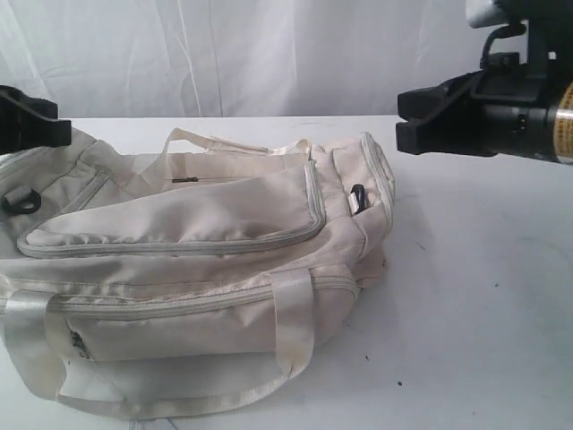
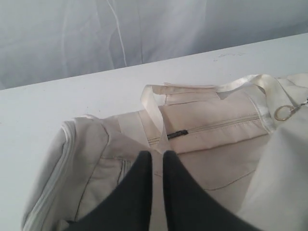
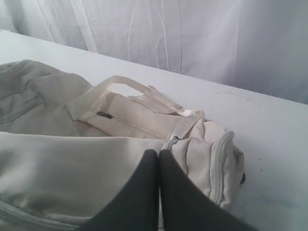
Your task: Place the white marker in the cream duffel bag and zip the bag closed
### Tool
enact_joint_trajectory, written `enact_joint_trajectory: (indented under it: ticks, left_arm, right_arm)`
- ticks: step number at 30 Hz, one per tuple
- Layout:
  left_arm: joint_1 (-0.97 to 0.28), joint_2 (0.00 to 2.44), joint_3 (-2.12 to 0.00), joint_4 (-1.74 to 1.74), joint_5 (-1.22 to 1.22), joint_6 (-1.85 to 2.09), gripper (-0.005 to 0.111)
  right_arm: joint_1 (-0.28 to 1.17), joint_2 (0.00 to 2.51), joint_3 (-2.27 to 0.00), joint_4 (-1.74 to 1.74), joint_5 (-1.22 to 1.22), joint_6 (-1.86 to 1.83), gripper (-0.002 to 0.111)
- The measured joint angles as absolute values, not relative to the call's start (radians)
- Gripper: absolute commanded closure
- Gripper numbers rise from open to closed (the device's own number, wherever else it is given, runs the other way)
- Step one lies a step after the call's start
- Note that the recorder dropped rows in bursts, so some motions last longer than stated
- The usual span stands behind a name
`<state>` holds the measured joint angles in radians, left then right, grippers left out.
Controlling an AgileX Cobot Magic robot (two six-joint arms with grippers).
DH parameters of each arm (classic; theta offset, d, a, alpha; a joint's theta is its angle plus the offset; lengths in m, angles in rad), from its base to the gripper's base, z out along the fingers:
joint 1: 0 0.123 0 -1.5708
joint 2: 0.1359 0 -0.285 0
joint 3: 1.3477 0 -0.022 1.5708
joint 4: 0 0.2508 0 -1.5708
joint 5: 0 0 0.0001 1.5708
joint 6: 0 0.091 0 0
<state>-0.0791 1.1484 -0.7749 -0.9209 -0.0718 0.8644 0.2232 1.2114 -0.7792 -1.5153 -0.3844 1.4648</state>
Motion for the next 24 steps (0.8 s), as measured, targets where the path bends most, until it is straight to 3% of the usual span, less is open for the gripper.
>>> enact_joint_trajectory:
  ticks: [10, 24]
  left_arm:
    - [-0.079, 0.988, -0.674, -0.921, -0.053, 0.864, 0.091]
    - [-0.079, 0.978, -0.661, -0.921, 0.026, 0.864, 0.091]
  right_arm:
    - [0.223, 0.965, -0.644, -1.480, -0.382, 1.447, 0.108]
    - [0.223, 0.806, -0.630, -1.478, -0.377, 1.520, 0.108]
